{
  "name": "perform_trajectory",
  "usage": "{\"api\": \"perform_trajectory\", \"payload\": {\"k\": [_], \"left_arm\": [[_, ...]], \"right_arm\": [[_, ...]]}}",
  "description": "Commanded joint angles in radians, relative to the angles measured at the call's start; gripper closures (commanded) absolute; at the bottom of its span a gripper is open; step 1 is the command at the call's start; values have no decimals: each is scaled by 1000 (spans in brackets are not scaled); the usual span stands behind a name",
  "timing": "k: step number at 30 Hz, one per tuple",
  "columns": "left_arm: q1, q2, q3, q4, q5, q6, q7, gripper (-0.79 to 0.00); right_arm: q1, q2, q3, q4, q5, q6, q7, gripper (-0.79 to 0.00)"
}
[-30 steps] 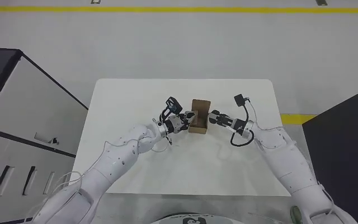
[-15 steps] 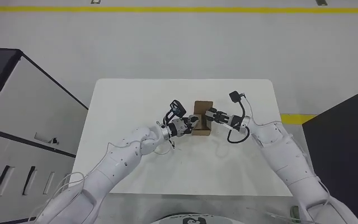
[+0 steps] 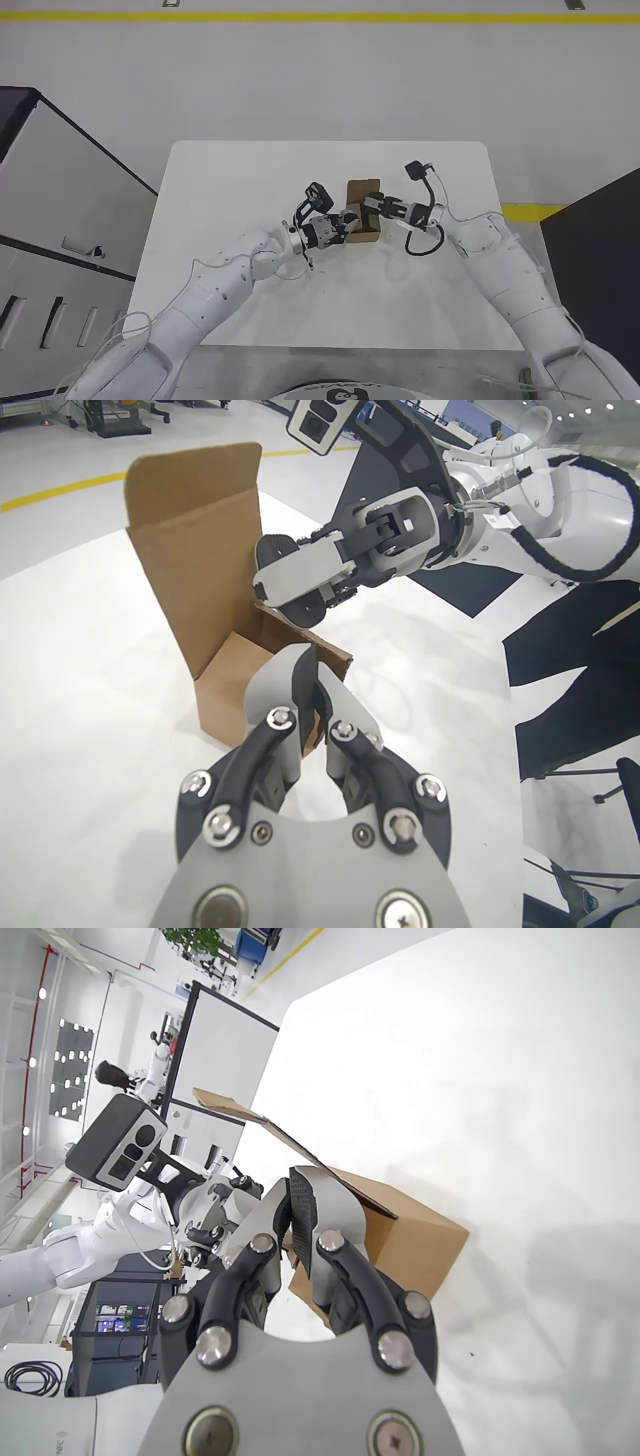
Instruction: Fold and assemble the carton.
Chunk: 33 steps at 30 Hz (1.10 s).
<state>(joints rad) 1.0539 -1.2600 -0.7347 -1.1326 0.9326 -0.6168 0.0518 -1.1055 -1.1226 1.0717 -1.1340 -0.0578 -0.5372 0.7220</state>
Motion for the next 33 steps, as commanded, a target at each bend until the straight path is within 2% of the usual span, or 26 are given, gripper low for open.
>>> {"api": "perform_trajectory", "payload": {"k": [1,8,22,33], "left_arm": [[-3,-1,-5,-1,4,1,0,0],[-13,-10,-2,5,24,1,-2,0],[-25,-31,9,41,49,12,6,0],[-16,-37,-3,47,57,5,11,0]], "right_arm": [[-12,5,12,-17,-3,2,7,0],[-55,17,31,-81,-55,40,8,0],[-48,14,1,-99,-135,78,-4,0],[-77,27,40,-149,-172,90,-22,0]]}}
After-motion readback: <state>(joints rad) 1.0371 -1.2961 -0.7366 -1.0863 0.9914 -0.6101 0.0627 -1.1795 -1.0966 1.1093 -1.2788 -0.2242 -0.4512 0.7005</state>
